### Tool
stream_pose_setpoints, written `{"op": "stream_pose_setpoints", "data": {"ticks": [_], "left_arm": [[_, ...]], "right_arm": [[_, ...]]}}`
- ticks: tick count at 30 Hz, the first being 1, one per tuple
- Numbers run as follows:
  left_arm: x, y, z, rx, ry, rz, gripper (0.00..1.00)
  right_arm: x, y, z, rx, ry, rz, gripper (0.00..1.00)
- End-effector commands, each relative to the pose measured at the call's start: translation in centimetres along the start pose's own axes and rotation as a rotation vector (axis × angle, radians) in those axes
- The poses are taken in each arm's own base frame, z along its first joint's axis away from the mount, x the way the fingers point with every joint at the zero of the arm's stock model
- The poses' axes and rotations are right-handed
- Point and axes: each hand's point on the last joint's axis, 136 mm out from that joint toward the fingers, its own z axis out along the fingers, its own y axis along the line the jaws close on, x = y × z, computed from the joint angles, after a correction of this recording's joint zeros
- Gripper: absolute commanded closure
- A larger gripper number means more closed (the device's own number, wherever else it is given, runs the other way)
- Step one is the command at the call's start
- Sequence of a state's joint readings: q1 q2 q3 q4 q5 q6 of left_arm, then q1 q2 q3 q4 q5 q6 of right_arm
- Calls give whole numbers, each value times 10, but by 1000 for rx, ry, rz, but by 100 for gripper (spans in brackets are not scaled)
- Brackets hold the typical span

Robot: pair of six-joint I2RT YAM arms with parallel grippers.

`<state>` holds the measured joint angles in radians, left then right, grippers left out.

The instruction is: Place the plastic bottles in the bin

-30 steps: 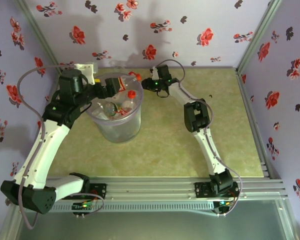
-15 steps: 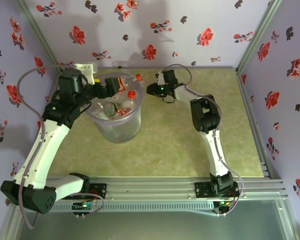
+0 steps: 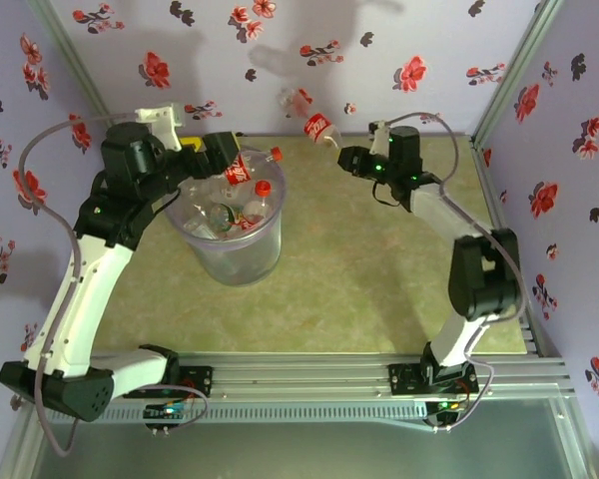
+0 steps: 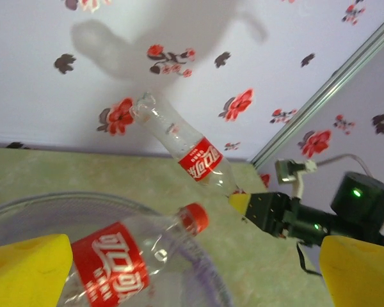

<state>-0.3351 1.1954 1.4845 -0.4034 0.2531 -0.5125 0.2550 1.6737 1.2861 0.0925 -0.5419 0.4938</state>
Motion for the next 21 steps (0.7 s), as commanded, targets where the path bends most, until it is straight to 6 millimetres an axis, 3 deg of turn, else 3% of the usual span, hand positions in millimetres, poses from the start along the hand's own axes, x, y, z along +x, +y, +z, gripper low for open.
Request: {"op": "stream_pose_setpoints", "data": {"ticks": [1,6,14,16,21], "left_arm": [[-24,-22,6,117,-57,-82,0],[-36,-50,22,283,-83,-162,0],[-39,-99,43,427,-78,-155,0],[-40,-101,49,432,-78,-178,0],[-43,-83,57,344,-125,-237,0]], "right_arm": [[-27,37,-39,-23,-112,-108,73],[-41,93,-83,-104,-173,-192,73],[-16,166,-101,-244,-126,-299,73],[-11,176,-104,-271,-121,-310,73],[-3,190,-116,-314,-144,-313,73]]}}
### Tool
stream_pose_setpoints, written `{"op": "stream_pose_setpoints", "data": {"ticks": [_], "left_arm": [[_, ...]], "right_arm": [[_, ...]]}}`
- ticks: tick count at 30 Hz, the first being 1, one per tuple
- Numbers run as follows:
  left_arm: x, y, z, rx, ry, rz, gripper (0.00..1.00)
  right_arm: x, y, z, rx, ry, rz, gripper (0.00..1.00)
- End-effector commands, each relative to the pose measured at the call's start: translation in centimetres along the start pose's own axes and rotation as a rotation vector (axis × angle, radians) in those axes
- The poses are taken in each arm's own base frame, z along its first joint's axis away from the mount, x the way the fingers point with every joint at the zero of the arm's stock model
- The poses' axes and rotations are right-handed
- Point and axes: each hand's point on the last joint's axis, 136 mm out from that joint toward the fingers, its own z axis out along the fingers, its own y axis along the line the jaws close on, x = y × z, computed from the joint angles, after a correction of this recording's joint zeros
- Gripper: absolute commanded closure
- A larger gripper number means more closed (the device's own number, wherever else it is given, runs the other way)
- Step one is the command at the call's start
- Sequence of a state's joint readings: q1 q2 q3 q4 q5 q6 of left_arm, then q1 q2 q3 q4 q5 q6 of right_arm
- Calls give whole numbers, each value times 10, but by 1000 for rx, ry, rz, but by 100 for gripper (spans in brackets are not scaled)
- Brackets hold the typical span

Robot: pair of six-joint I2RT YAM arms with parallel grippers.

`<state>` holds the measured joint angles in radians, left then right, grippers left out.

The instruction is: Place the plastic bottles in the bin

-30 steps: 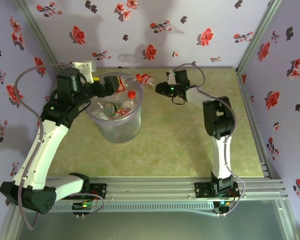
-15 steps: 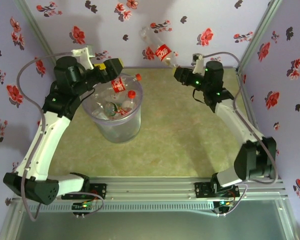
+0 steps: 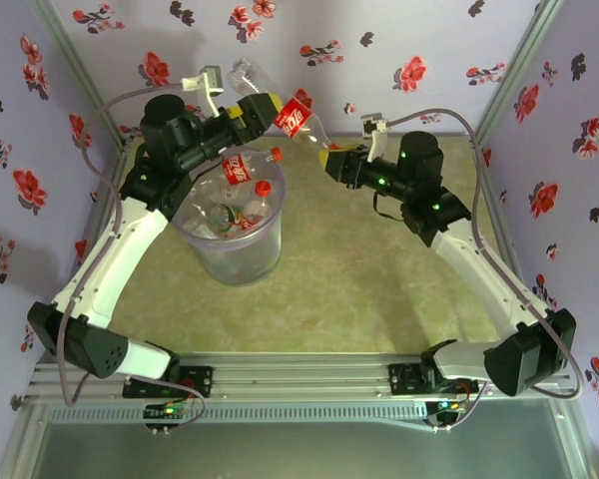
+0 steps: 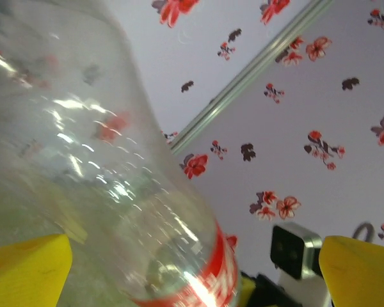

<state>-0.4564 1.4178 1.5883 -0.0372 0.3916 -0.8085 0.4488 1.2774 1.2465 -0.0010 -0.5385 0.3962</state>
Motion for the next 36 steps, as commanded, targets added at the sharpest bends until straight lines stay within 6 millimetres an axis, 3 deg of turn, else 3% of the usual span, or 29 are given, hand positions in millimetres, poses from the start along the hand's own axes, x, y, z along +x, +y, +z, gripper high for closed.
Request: {"op": "stream_pose_setpoints", "data": {"ticks": [1,12,13,17,19,21,23,28,31,36], "left_arm": [[-22,-6,-4,10,-112,-23,0],[-33,1,3,18,-187,-86,1],[-34,-1,4,30,-195,-84,5],[-41,-4,3,42,-222,-78,39],[-44,-8,3,51,-228,-75,41],[-46,-11,2,55,-232,-72,41],[-51,-13,-1,58,-243,-60,41],[-77,-14,-19,25,-294,-14,46],[-96,-22,-37,-1,-321,38,50],[-115,-28,-76,-130,-306,188,64]], "right_arm": [[-10,24,-13,-58,-47,-42,73],[8,40,-12,-118,-13,-38,73],[9,40,-12,-119,-12,-33,73],[13,37,-12,-107,-7,-29,72],[13,37,-12,-109,-5,-34,70],[12,38,-12,-113,-5,-38,63],[8,40,-13,-115,-12,-50,42],[-7,34,-29,-40,-46,-84,9],[-20,19,-48,28,-85,-73,6],[-27,-31,-79,192,-132,9,6]]}}
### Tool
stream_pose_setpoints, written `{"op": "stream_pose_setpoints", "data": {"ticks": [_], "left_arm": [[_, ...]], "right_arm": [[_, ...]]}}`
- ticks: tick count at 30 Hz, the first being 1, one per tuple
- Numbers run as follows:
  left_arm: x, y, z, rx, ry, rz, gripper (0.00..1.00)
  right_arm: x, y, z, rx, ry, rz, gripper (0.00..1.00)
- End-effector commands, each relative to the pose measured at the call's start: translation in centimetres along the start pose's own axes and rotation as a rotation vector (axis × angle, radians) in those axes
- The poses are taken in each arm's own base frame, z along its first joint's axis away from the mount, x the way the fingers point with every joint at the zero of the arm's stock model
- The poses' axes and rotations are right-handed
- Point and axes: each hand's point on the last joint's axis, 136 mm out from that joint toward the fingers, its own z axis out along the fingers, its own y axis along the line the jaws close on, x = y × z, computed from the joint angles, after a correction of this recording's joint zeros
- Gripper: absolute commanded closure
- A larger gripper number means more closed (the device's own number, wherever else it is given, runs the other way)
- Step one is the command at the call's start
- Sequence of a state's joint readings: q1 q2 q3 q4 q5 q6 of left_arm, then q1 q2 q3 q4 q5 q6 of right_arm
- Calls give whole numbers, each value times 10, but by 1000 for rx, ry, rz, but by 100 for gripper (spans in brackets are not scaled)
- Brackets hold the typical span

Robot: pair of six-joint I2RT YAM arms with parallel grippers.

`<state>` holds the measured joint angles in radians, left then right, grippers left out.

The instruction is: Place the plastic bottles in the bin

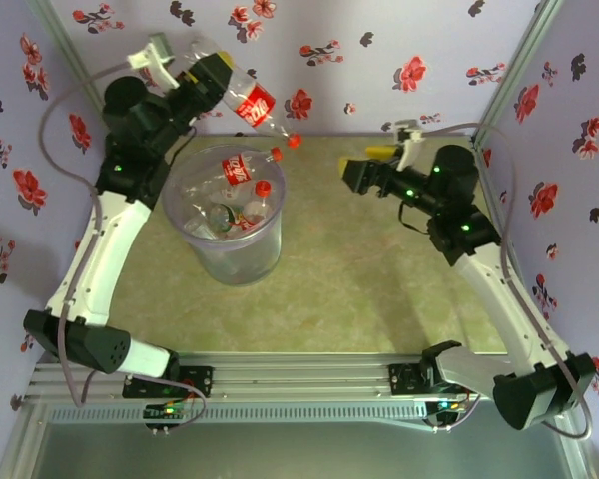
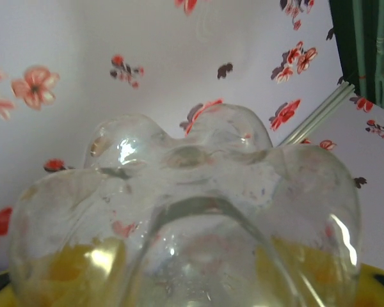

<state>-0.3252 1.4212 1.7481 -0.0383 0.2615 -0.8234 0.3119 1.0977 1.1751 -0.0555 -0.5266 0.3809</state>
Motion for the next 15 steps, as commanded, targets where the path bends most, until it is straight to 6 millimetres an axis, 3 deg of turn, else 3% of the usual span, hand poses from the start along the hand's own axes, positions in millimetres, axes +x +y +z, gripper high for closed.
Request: {"op": "stream_pose_setpoints", "data": {"ticks": [1,5,9,15], "left_arm": [[-32,-20,-43,-60,-18,174,68],[-42,-13,-80,-193,48,304,80],[-28,-1,-107,-296,174,401,83],[8,42,-101,-384,338,435,88]], "right_arm": [[-3,-28,-16,108,-20,45,6],[13,-52,-21,167,2,77,6],[30,-68,-19,196,33,105,7],[45,-80,-19,222,73,114,7]]}}
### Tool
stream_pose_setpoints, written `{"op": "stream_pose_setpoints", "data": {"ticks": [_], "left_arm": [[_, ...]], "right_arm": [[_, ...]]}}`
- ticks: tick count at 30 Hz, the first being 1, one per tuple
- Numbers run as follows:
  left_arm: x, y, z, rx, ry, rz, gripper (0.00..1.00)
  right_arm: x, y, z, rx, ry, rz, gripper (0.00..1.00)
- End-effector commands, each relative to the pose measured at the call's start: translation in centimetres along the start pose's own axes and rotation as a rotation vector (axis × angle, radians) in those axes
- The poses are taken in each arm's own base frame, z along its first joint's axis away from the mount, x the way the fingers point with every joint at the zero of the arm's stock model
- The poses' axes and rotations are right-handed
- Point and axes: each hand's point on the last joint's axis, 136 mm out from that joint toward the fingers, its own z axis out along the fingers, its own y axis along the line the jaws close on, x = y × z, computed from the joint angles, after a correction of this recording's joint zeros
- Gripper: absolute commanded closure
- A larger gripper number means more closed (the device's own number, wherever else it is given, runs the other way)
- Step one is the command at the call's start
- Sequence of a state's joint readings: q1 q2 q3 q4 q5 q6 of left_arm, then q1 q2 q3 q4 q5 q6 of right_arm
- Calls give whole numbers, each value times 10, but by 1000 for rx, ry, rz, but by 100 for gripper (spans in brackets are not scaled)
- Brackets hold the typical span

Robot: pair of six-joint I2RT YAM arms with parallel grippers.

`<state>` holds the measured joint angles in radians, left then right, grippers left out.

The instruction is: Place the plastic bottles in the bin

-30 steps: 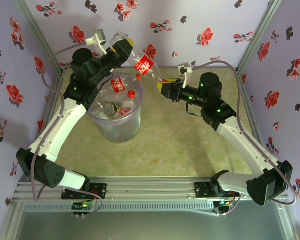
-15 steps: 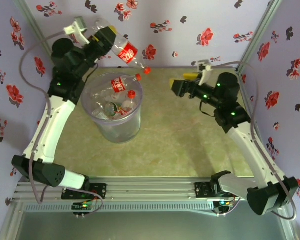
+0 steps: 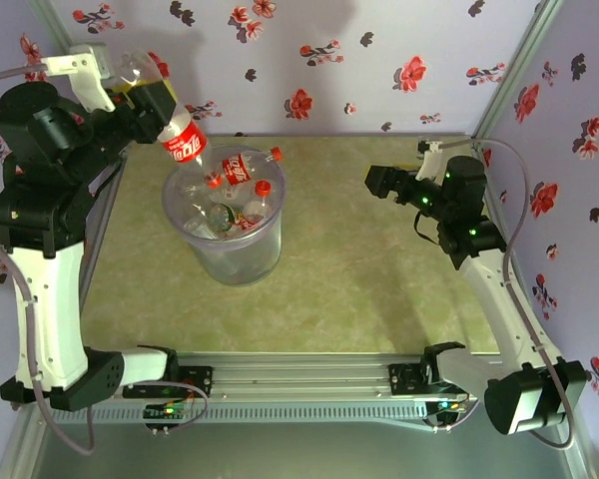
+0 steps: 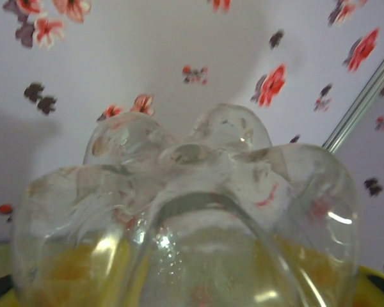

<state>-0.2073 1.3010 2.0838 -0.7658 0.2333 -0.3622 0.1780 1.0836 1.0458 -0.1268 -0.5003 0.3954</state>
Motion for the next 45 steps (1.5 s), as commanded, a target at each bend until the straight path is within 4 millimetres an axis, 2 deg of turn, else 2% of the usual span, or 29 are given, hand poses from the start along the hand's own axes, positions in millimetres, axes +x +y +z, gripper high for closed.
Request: {"op": "stream_pose_setpoints", "data": {"ticks": [1,6,11,14,19,24,25,29,34,35,45], "left_arm": [[59,29,31,-75,225,71,89],[92,20,60,-43,313,180,87],[115,5,83,-20,339,257,87],[127,-1,90,-24,378,319,89],[163,-10,96,6,534,442,91],[188,-8,95,17,642,522,91],[191,-7,94,19,656,532,86],[205,-4,93,27,709,550,45],[200,-6,93,35,667,559,3],[196,-8,93,39,648,560,0],[149,-24,82,47,454,496,0]], "right_arm": [[2,-7,-2,23,3,-10,7],[13,-16,-3,53,34,-9,7],[20,-22,1,61,55,4,7],[22,-24,2,65,61,5,7],[25,-27,5,70,70,6,7],[28,-30,5,78,75,4,7],[28,-31,5,79,76,5,7],[30,-33,7,85,83,5,7],[31,-34,8,84,85,7,7],[31,-34,8,83,87,8,7],[32,-41,8,117,84,6,7]]}}
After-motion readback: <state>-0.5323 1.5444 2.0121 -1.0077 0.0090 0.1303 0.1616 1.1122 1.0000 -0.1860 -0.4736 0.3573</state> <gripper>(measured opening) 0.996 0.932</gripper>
